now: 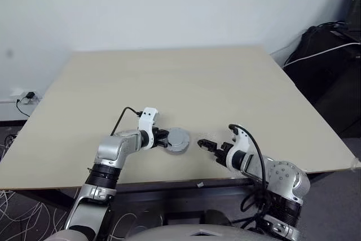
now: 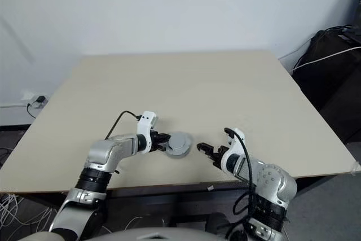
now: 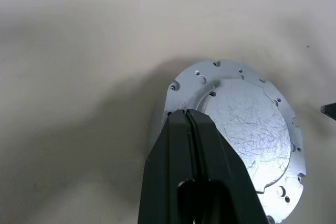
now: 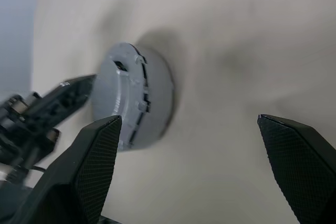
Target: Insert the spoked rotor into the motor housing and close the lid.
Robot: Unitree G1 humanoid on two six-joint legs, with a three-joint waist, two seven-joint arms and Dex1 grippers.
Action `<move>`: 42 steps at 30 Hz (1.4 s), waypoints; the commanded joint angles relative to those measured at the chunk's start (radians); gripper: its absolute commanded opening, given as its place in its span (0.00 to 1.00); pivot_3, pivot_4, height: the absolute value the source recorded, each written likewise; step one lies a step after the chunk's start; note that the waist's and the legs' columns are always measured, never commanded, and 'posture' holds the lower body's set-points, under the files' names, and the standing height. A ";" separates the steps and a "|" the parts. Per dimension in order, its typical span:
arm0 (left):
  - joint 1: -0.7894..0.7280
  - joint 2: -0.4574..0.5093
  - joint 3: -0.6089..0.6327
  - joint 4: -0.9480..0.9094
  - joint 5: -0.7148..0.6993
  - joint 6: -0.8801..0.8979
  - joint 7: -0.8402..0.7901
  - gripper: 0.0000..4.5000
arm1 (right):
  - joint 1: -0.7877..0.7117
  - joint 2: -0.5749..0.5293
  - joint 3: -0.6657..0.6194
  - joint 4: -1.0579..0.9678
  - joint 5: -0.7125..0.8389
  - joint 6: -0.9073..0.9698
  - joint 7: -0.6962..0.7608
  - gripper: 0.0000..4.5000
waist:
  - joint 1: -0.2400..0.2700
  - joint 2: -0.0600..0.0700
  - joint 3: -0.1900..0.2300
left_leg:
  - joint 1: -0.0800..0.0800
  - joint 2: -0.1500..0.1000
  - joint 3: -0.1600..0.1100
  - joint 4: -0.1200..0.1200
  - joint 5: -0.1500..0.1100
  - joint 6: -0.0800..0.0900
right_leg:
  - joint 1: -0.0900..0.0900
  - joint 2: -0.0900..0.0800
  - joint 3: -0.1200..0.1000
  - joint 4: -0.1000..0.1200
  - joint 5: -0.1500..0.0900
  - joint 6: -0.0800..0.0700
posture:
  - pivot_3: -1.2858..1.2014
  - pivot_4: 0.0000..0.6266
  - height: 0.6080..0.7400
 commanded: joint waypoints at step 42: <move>0.041 -0.008 -0.029 -0.018 0.008 0.021 -0.014 0.01 | -0.179 0.156 0.129 0.465 0.250 -0.197 0.049 0.99 | -0.038 0.004 -0.001 | 0.001 0.001 0.000 -0.001 0.000 -0.002 | 0.000 0.001 0.001 0.000 0.000 0.000 | 0.52 0.00 1.00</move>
